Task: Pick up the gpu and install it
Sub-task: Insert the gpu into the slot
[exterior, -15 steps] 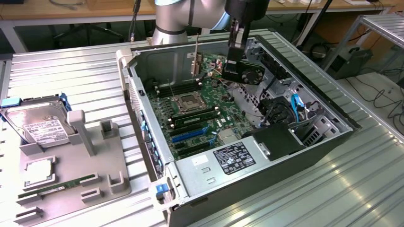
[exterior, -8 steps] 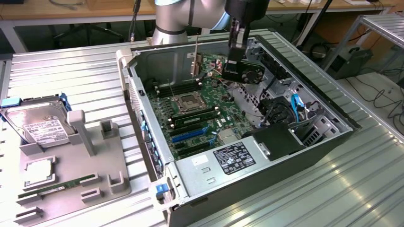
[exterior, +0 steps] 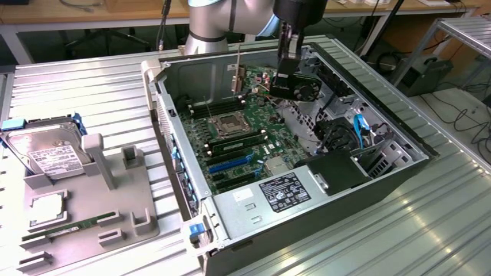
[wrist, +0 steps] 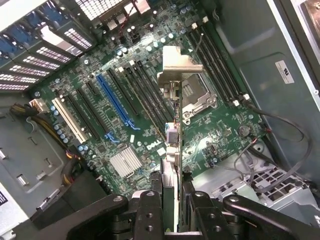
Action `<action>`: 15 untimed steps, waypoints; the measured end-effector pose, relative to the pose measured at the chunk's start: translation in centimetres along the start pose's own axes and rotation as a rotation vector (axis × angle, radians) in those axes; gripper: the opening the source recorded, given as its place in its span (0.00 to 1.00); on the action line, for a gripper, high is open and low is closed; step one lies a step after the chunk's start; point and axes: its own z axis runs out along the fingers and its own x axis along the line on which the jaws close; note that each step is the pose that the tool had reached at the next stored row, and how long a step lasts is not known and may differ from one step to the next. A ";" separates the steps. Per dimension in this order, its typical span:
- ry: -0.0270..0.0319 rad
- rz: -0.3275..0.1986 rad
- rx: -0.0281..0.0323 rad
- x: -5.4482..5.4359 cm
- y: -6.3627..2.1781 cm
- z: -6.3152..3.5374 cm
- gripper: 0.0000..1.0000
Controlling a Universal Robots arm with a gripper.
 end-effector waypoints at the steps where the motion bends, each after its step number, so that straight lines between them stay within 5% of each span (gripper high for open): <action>1: -0.0005 -0.008 -0.0003 0.0 0.00 0.00 0.26; 15: -0.0053 -0.086 -0.0029 0.0 0.00 0.00 0.26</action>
